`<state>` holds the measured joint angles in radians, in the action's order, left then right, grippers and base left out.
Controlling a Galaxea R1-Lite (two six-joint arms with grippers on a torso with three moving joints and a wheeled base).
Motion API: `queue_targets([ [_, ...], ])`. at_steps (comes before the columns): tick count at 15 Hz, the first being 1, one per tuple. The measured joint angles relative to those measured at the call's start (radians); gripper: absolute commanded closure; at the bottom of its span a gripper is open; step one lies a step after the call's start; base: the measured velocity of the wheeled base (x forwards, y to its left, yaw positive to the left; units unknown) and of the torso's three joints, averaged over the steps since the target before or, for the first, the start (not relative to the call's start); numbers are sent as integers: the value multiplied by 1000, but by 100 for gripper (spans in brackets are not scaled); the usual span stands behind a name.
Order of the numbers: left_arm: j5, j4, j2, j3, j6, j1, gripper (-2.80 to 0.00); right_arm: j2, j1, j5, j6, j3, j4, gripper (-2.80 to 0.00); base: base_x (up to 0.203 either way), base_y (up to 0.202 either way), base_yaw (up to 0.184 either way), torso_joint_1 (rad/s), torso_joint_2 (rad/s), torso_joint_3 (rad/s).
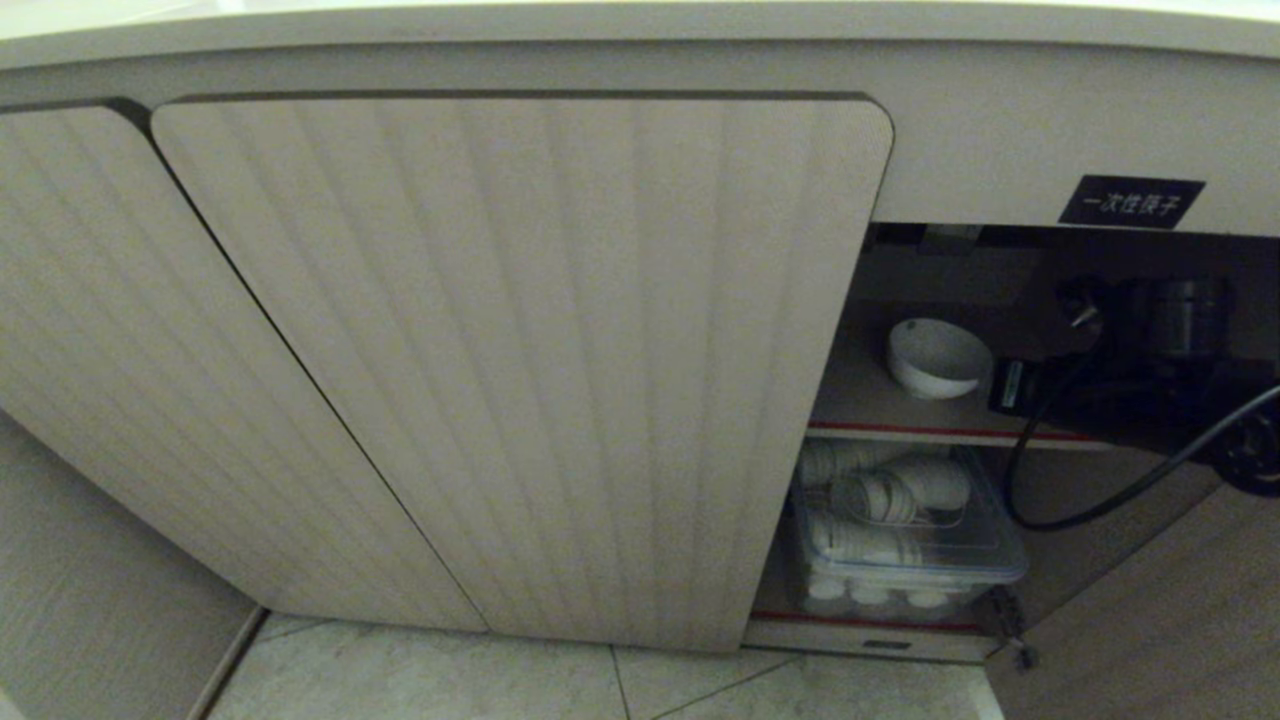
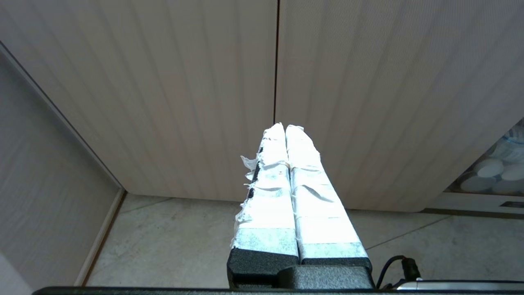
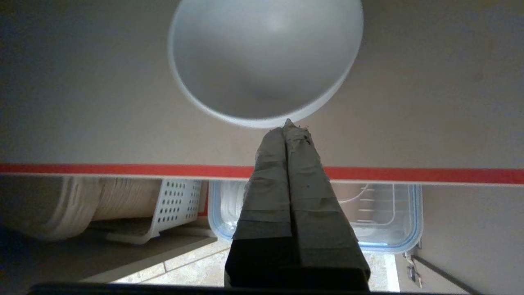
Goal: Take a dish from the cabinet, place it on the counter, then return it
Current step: Take the bowl from the cabinet
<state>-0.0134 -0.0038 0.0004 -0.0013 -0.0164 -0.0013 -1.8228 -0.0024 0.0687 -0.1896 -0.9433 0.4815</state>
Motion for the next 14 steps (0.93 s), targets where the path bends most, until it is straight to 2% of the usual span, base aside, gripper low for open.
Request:
queue_targets([
  [4, 0, 0, 0, 0, 0, 0, 0, -50, -8, -10, 0, -61, 3, 0, 0, 0, 0, 0, 0, 0],
  [7, 0, 0, 0, 0, 0, 0, 0, -80, -3, -117, -13, -94, 2, 0, 0, 0, 0, 0, 0, 0],
  [12, 0, 0, 0, 0, 0, 0, 0, -97, -1, -127, -42, -105, 9, 0, 0, 0, 0, 0, 0, 0],
  [13, 0, 0, 0, 0, 0, 0, 0, -98, -1, -128, -41, -106, 9, -280, 0, 0, 0, 0, 0, 0],
  [14, 0, 0, 0, 0, 0, 0, 0, -99, -1, -129, -40, -106, 9, -280, 0, 0, 0, 0, 0, 0],
])
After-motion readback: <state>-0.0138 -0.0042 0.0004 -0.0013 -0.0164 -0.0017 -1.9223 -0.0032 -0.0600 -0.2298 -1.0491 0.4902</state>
